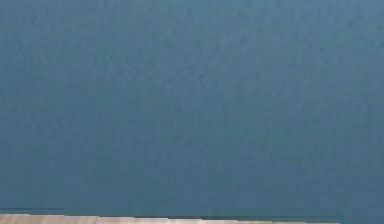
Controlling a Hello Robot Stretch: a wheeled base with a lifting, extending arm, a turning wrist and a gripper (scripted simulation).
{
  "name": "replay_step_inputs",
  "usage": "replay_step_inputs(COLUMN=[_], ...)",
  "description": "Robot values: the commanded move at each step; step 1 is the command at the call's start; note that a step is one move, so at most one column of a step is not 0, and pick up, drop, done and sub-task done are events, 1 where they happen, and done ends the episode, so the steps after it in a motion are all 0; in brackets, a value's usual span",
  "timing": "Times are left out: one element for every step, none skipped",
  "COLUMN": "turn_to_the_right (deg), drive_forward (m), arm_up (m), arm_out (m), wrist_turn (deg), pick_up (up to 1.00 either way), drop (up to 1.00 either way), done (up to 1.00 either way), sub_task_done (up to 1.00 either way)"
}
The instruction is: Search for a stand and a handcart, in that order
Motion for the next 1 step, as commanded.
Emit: replay_step_inputs(turn_to_the_right=[0.0], drive_forward=[0.50], arm_up=[0.00], arm_out=[0.00], wrist_turn=[0.0], pick_up=[0.00], drop=[0.00], done=[0.00], sub_task_done=[0.00])
